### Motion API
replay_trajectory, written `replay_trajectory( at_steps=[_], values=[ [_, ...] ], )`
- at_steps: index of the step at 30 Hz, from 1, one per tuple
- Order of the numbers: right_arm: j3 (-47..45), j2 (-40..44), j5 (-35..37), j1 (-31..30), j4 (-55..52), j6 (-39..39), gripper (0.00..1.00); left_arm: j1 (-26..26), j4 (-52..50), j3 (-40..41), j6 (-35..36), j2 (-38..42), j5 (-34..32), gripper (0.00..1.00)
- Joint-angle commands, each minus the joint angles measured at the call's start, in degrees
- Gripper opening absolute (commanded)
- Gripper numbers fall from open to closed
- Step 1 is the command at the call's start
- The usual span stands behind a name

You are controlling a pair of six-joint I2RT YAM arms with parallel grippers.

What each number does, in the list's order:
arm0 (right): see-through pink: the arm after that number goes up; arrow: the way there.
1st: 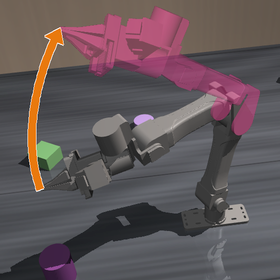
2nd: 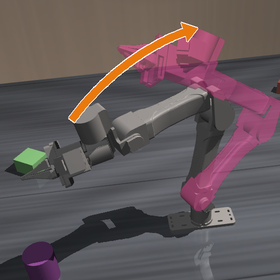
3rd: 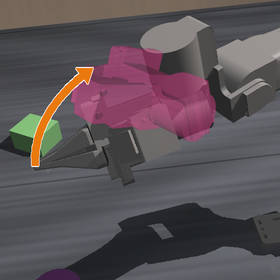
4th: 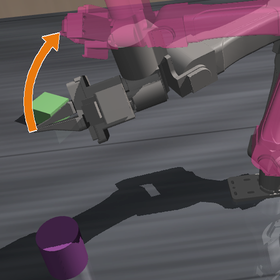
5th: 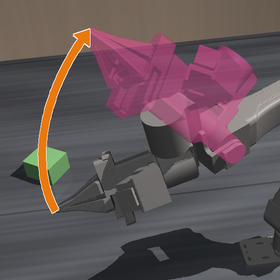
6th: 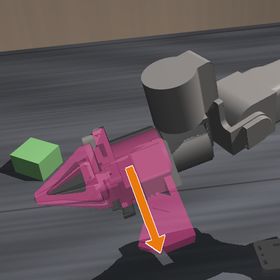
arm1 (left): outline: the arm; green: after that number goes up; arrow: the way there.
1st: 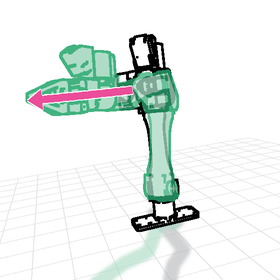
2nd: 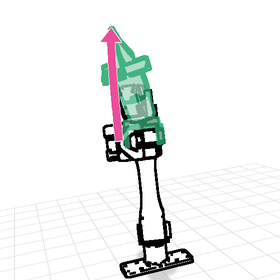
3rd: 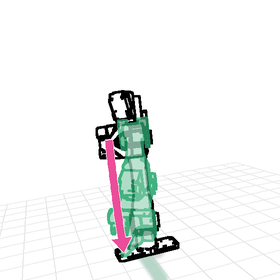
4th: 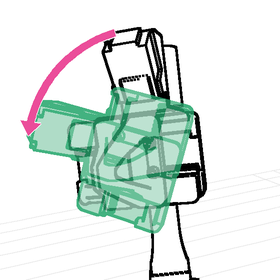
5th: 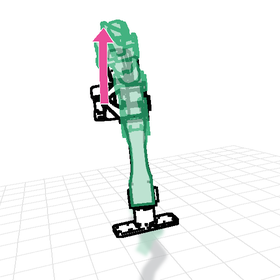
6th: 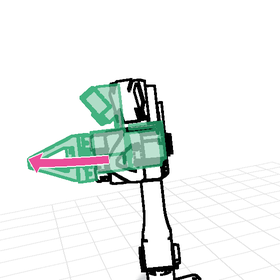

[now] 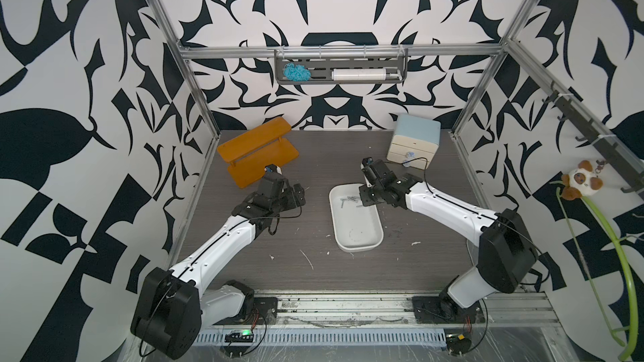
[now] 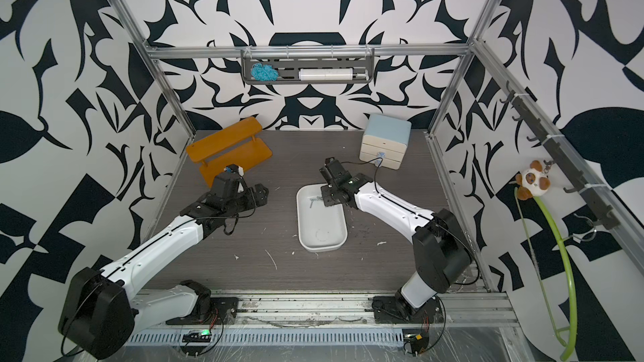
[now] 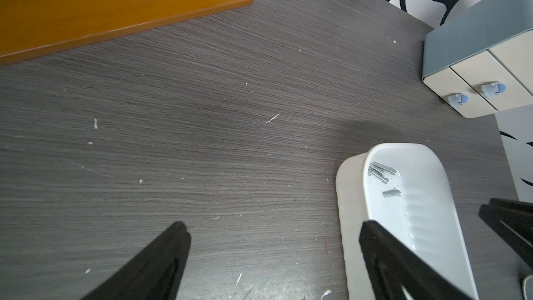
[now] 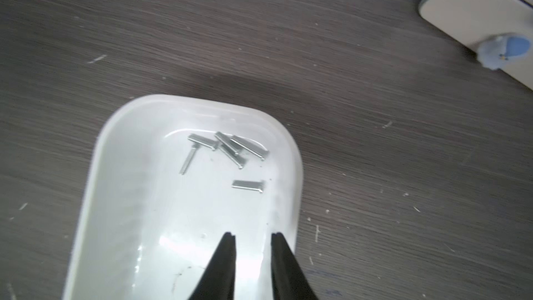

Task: Take out the screws from the storage box
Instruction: Adjust the screw in the storage box.

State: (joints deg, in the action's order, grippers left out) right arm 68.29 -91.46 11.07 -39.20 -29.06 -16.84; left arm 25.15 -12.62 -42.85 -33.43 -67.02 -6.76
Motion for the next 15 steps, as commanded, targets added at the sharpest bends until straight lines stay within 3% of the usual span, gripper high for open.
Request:
replay_trajectory(
  at_steps=[1,6,12,15],
  values=[
    [3.8,-3.6,-0.4,-1.1,-0.5,3.1,0.29,-0.1,1.0,-0.3,0.5,1.8,0.6,0.99],
    [7.0,-10.9,-2.5,-1.1,-5.4,5.6,0.27,-0.1,1.1,-0.2,0.6,1.8,1.0,0.99],
    [7.7,-14.2,-1.9,-1.1,-6.5,6.9,0.47,-0.1,1.1,-0.4,0.9,1.1,0.7,0.99],
    [8.3,-15.6,-2.1,-1.1,-6.6,7.3,0.5,-0.1,1.1,-0.4,1.1,1.1,0.6,0.99]
  ],
)
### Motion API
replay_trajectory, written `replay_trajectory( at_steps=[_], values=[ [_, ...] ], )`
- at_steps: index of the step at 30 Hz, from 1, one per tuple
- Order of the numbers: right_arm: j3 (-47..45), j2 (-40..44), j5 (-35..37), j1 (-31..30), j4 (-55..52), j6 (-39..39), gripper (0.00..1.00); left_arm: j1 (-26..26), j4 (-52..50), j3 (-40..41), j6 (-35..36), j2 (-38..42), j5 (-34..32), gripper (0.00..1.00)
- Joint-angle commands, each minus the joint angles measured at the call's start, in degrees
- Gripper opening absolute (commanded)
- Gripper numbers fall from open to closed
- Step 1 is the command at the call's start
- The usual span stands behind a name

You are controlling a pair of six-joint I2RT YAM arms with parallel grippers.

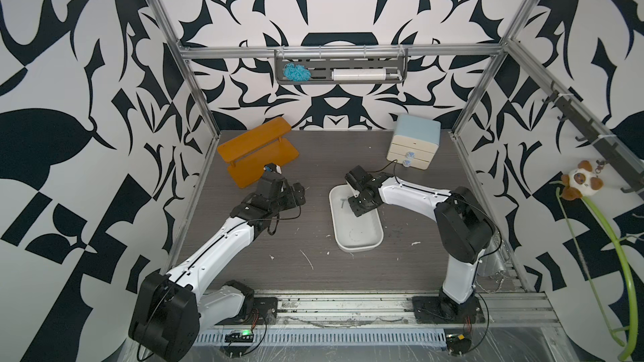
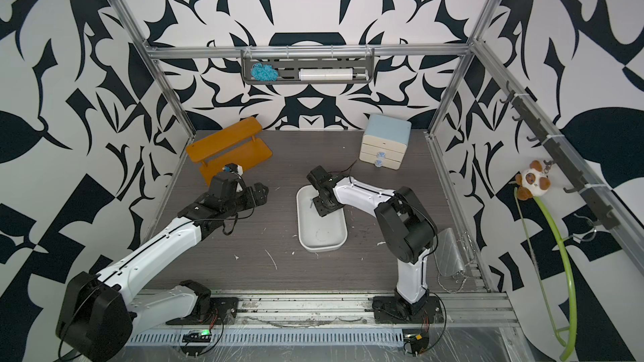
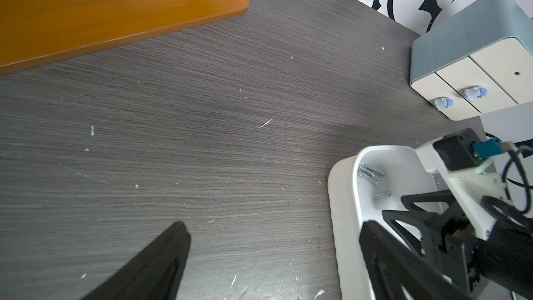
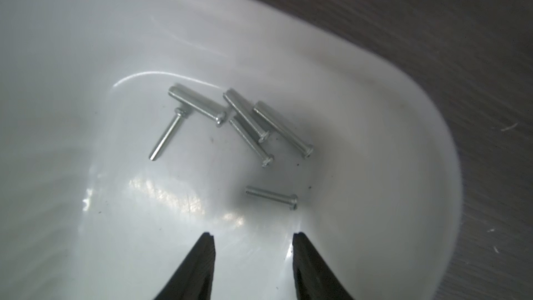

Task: Take out the screws from the storage box
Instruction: Adjust the screw in the storage box.

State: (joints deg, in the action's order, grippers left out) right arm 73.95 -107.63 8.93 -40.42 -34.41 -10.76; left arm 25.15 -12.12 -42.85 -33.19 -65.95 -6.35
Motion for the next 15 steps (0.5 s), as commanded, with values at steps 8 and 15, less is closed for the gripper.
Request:
replay_trajectory(
  at_steps=[8,15],
  values=[
    [5.3,-3.6,0.0,0.9,-2.0,1.9,0.51,-0.1,0.8,-0.3,0.9,0.0,-0.1,0.99],
    [4.6,-3.8,-1.1,2.4,-1.7,-3.4,0.58,-0.1,1.0,-0.1,1.1,0.2,-0.3,0.99]
  ],
)
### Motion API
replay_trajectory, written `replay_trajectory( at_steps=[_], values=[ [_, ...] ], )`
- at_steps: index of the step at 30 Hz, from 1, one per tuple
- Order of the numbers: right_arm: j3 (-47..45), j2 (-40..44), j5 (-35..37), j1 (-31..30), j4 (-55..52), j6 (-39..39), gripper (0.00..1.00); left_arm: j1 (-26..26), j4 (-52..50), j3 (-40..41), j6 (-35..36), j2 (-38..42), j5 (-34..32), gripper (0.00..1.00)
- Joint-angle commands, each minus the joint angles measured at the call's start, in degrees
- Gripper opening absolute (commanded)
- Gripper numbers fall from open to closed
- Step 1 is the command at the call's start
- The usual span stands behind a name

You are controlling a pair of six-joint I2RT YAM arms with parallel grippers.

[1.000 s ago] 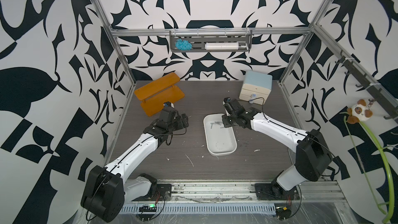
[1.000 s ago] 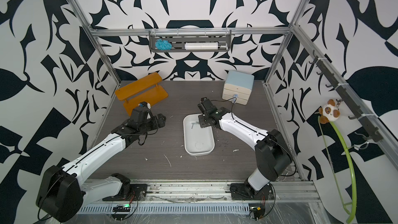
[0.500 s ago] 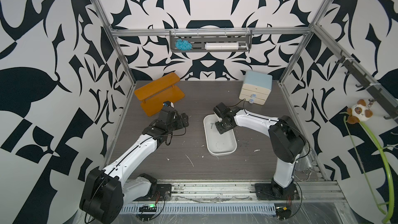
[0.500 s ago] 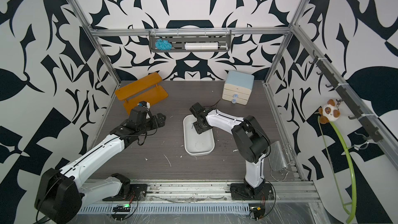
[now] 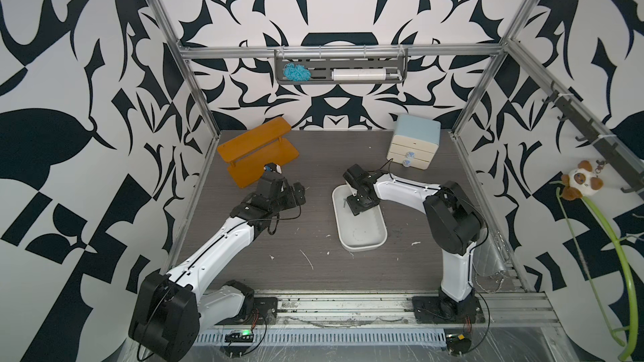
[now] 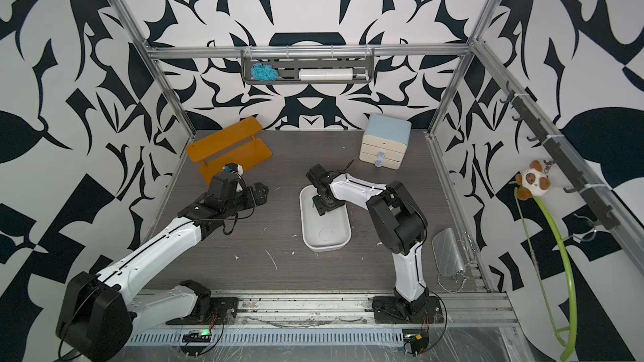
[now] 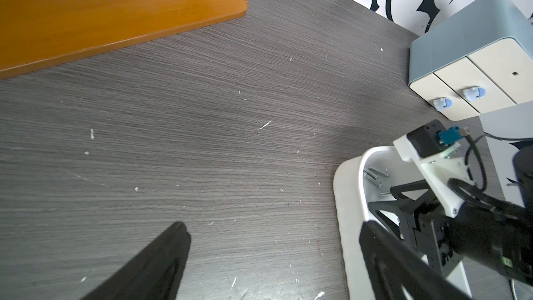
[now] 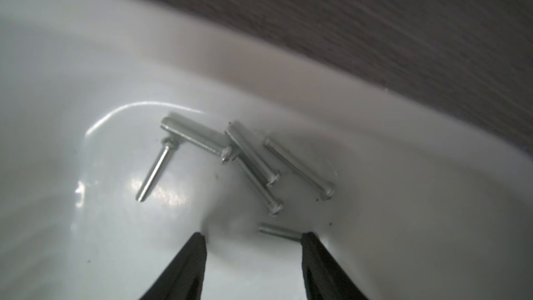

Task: Take out the screws from the storage box
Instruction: Adjust the screw in the storage box.

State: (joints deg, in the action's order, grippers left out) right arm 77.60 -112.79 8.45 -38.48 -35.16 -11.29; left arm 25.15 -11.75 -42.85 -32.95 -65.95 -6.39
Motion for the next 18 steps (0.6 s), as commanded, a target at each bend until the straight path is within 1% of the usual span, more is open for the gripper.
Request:
replay_trajectory(
  at_steps=[1,7,8,13,14,18],
  values=[
    [0.8,1.6,-1.3,0.4,-0.5,-3.7,0.59,-0.1,0.7,0.0,1.0,0.1,-0.3,0.99],
    [3.2,1.7,1.1,-1.5,-1.9,-7.4,0.61,-0.1,0.9,0.1,1.0,-0.4,0.0,0.99],
    [3.3,1.9,2.9,-1.5,-2.3,-8.2,0.61,-0.1,0.9,0.1,1.0,-0.3,0.1,0.99],
    [0.6,4.4,5.3,-2.6,-1.4,-13.0,0.62,-0.1,1.3,0.5,1.2,0.1,0.1,0.99],
    [0.1,4.7,5.2,-2.7,-1.2,-12.7,0.61,-0.1,1.4,0.6,1.3,0.2,0.1,0.99],
    [2.0,4.6,7.6,-2.7,-3.7,-6.9,0.5,-0.1,1.6,0.7,1.1,0.4,0.7,0.99]
  ],
)
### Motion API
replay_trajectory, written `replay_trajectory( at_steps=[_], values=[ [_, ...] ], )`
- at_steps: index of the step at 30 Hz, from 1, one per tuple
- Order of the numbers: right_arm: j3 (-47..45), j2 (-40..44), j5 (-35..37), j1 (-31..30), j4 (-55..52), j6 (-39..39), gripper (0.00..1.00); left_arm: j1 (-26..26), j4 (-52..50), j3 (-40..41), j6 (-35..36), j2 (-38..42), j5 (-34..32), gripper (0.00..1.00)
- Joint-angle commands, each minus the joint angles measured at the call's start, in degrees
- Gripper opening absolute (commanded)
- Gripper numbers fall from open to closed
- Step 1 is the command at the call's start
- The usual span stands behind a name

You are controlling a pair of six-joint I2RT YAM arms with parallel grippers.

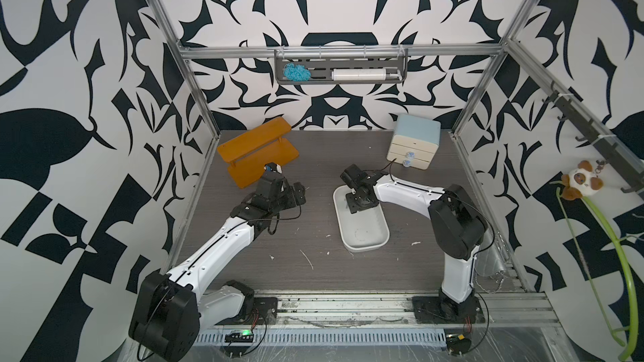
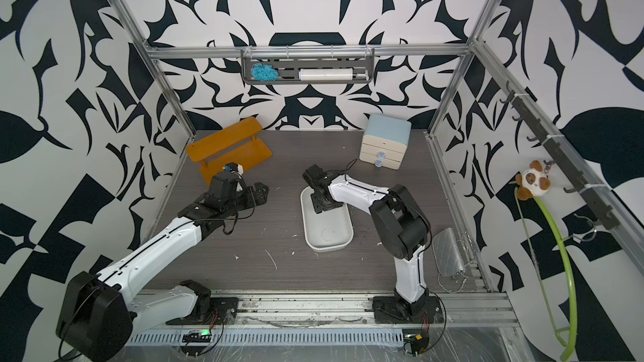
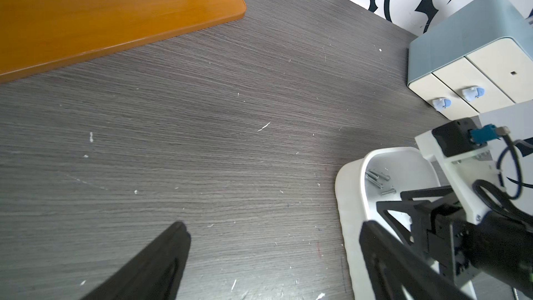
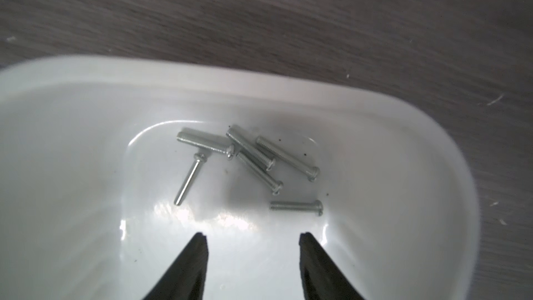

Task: Take out the screws from the storage box
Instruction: Adjust the screw in the storage box.

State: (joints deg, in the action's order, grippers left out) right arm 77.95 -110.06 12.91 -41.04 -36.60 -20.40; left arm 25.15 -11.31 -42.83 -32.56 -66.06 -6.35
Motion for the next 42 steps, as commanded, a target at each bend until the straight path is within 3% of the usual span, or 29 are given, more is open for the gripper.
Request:
replay_trajectory(
  at_steps=[1,9,22,27,33,37,42],
  values=[
    [2.5,1.7,2.6,-0.1,-2.8,4.7,0.48,-0.1,1.1,0.7,0.7,0.5,0.9,0.99],
    [4.0,-0.9,-1.7,1.1,-4.5,11.2,0.48,-0.1,0.8,1.8,0.6,3.5,0.1,0.99],
    [2.8,-5.2,-7.6,4.1,-4.2,12.8,0.5,-0.1,1.3,2.3,0.7,3.9,-0.3,0.99],
    [2.4,-6.6,-8.7,5.0,-4.0,12.6,0.46,-0.1,1.3,2.2,0.8,3.7,-0.4,0.99],
    [1.6,-5.7,-12.9,5.0,-3.3,11.5,0.3,-0.1,1.3,2.1,0.9,3.5,-0.7,0.99],
    [0.8,-4.0,-18.5,4.7,-1.4,10.5,0.29,-0.1,1.3,2.0,0.8,3.2,-0.7,0.99],
    [1.4,-1.7,-20.3,3.2,-1.2,10.6,0.31,-0.1,1.4,2.0,0.7,3.0,-0.5,0.99]
  ],
)
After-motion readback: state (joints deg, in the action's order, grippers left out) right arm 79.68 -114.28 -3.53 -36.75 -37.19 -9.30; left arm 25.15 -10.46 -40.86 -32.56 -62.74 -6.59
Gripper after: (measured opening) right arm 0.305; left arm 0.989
